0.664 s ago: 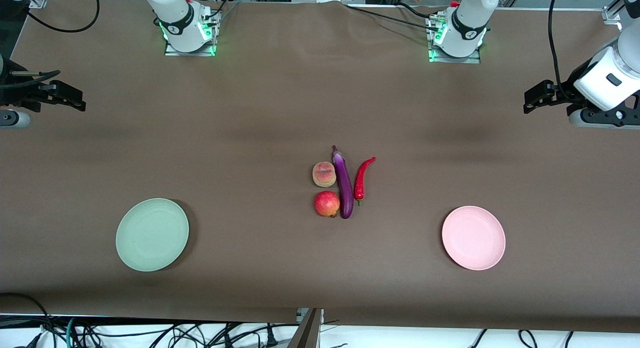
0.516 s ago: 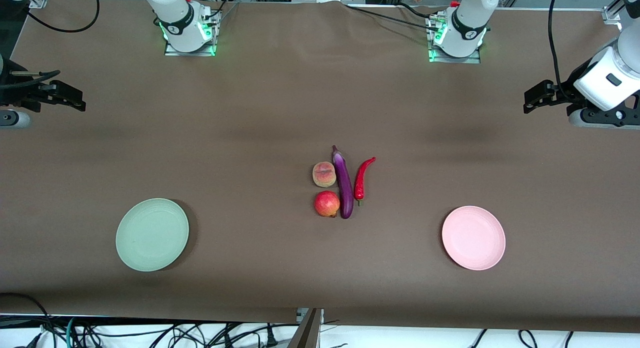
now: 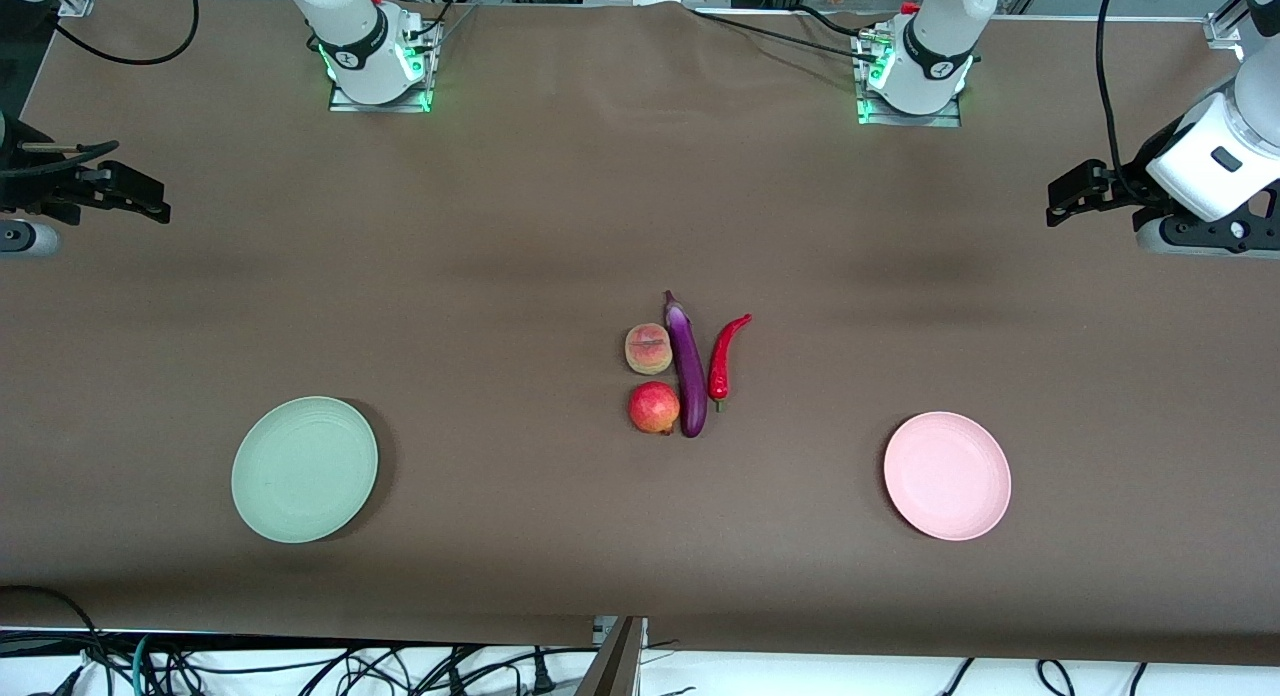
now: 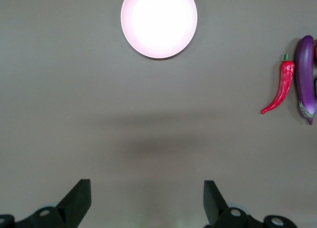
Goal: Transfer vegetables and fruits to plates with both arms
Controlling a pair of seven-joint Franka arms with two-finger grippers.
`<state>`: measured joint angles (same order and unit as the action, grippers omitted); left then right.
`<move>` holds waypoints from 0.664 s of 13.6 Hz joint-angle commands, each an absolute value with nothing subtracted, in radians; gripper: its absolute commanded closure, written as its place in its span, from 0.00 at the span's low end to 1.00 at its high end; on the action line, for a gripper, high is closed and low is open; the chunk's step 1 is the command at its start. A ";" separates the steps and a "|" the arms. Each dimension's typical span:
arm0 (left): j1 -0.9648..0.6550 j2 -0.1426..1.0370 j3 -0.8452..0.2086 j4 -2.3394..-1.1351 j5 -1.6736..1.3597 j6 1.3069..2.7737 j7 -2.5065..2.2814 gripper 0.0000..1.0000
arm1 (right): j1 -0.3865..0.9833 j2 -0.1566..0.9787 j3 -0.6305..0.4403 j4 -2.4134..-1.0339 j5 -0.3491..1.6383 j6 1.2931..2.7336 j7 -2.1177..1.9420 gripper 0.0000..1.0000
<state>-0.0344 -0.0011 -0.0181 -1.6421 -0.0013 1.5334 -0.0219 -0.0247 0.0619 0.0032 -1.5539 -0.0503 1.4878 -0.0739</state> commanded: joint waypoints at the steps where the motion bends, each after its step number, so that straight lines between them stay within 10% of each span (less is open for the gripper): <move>1: -0.040 -0.020 -0.012 -1.654 -0.020 1.526 -0.008 0.00 | -0.034 0.071 0.009 -1.529 -0.051 1.483 -0.061 0.00; 9: -0.040 -0.018 -0.011 -1.654 -0.020 1.516 -0.012 0.00 | -0.034 0.072 0.009 -1.529 -0.051 1.483 -0.074 0.00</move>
